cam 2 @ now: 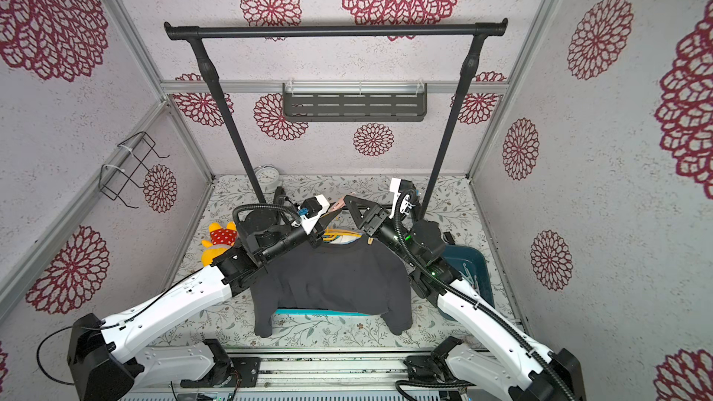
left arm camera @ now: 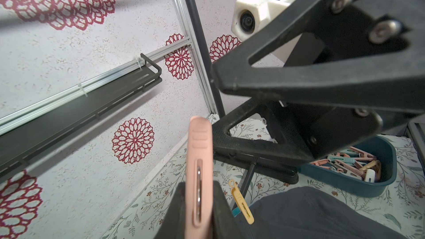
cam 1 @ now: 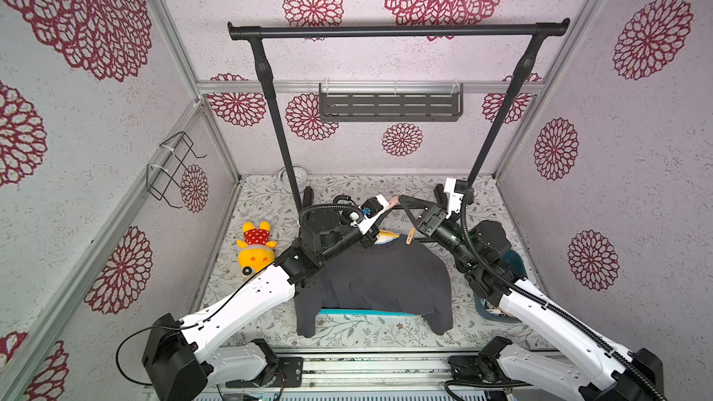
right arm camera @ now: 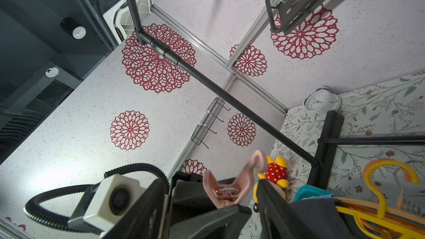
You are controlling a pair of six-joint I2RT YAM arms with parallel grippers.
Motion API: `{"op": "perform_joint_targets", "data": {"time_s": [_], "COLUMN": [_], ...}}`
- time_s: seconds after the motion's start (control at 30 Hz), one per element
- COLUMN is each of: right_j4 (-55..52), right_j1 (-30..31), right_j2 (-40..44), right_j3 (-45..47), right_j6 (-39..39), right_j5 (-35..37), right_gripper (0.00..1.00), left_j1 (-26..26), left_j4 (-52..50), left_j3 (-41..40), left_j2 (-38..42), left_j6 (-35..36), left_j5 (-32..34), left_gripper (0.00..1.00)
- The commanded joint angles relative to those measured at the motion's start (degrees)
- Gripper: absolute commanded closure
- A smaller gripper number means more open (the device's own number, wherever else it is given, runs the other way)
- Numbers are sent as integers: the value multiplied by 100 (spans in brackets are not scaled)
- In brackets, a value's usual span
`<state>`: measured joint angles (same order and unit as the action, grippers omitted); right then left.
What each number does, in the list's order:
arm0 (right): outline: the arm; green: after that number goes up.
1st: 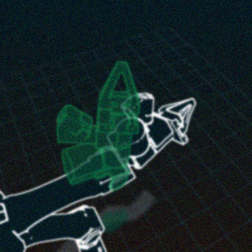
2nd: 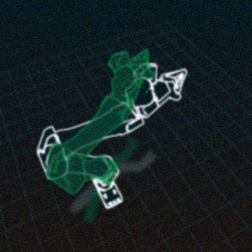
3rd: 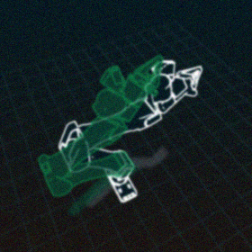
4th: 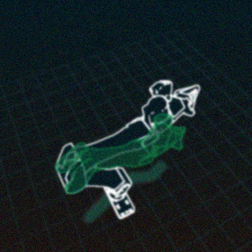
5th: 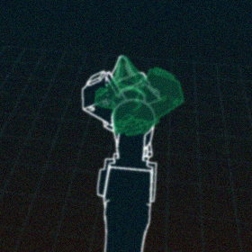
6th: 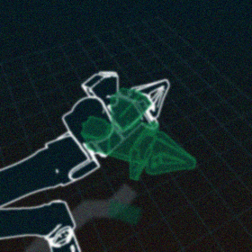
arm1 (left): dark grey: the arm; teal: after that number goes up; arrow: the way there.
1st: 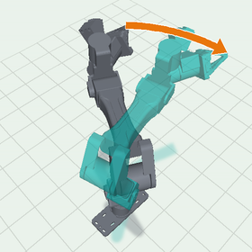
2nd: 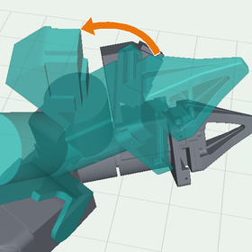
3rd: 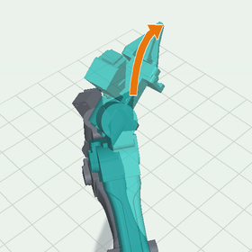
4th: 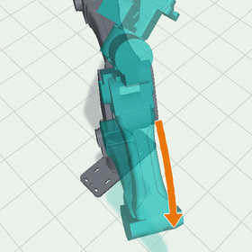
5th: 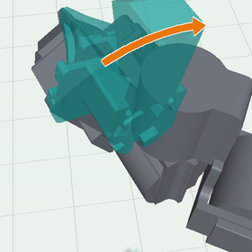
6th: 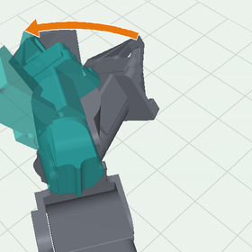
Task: Use clothespins to secure the t-shirt on both sides of the hanger
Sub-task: Open the clothespin.
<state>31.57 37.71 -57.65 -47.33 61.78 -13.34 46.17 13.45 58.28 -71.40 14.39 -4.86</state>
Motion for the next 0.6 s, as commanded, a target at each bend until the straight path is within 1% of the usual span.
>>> {"op": "perform_joint_targets", "data": {"time_s": [0.0,0.17,0.3,0.5,0.57], "right_j4": [266,142,138,265,238], "right_j1": [52,58,61,67,87], "right_j2": [92,61,97,-19,-103], "right_j3": [-85,-197,-182,-266,-325], "right_j6": [206,233,238,137,78], "right_j5": [138,217,327,464,620], "right_gripper": [34,34,29,30,33], "left_j1": [142,233,284,331,327], "left_j4": [260,392,526,313,322], "left_j3": [178,285,276,300,255], "left_j2": [-82,-146,-203,-209,-217], "left_j6": [89,104,91,112,124], "left_j5": [15,182,425,352,359], "left_gripper": [100,100,100,100,100]}}
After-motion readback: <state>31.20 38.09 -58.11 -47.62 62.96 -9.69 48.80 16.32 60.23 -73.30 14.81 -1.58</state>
